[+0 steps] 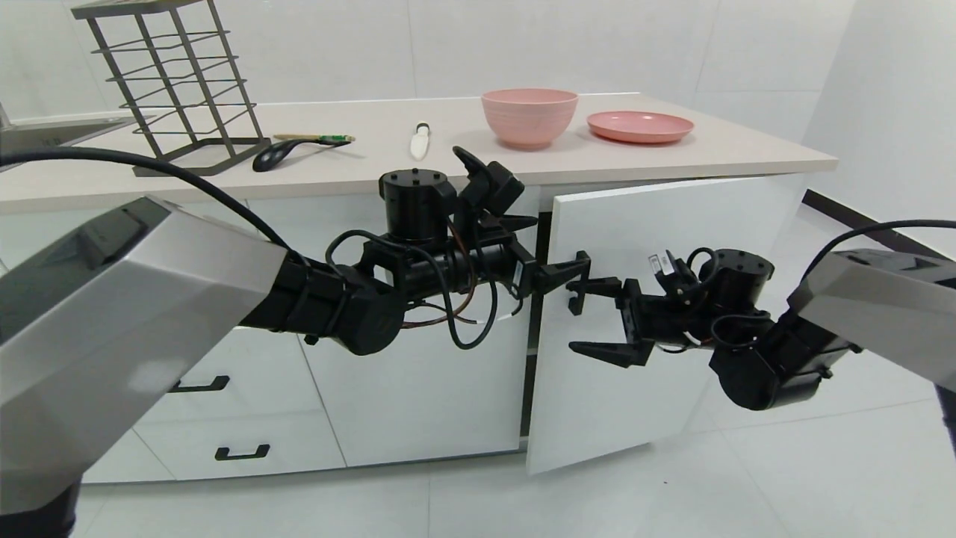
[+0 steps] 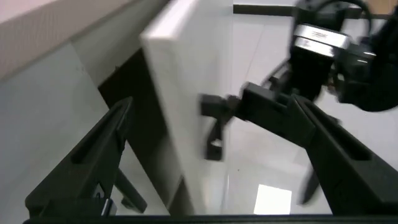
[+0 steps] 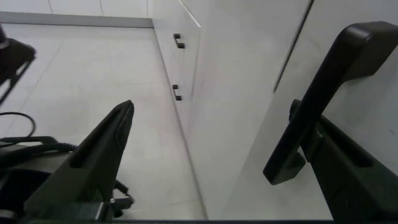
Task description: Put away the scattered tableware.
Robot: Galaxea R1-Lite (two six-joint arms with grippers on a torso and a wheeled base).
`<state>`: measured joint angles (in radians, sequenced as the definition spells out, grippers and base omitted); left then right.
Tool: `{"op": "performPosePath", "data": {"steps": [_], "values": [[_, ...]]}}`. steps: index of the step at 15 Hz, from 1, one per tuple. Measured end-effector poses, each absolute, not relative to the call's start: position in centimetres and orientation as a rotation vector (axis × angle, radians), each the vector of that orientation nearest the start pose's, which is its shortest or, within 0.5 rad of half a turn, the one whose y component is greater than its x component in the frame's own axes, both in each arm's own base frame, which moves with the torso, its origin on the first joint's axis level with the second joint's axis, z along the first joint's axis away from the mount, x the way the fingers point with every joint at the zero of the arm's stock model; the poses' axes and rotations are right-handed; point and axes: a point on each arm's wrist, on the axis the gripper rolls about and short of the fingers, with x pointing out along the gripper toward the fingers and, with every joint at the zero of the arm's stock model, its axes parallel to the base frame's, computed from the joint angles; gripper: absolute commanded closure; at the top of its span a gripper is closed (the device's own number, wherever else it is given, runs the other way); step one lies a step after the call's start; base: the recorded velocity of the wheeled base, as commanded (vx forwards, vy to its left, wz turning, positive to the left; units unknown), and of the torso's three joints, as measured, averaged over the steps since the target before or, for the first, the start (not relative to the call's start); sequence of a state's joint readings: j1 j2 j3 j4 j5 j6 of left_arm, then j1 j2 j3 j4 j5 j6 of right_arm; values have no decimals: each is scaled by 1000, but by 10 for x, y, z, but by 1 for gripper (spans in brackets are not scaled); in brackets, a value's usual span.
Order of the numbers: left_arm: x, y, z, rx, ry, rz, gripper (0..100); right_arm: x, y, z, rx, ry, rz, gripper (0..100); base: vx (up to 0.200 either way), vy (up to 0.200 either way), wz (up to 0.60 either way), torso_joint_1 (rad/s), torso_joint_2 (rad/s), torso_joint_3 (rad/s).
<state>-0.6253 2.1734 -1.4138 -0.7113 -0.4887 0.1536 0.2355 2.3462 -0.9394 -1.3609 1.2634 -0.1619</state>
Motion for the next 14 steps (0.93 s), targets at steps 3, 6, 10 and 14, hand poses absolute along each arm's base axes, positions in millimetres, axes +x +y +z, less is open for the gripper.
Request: {"op": "performPosePath", "data": {"steps": [3, 6, 10, 14], "values": [[356, -294, 176, 129, -65, -1167, 0, 340, 102, 54, -99, -73, 1521, 0, 0, 0, 0, 0, 0, 0], [346, -320, 171, 99, -90, -1242, 0, 325, 90, 59, -81, -62, 1543, 0, 0, 0, 0, 0, 0, 0], [343, -333, 162, 70, -77, -1275, 0, 338, 72, 54, -91, -80, 1535, 0, 0, 0, 0, 0, 0, 0], [344, -334, 159, 69, -72, -1276, 0, 361, 42, 42, -50, -41, 1434, 0, 0, 0, 0, 0, 0, 0]]}}
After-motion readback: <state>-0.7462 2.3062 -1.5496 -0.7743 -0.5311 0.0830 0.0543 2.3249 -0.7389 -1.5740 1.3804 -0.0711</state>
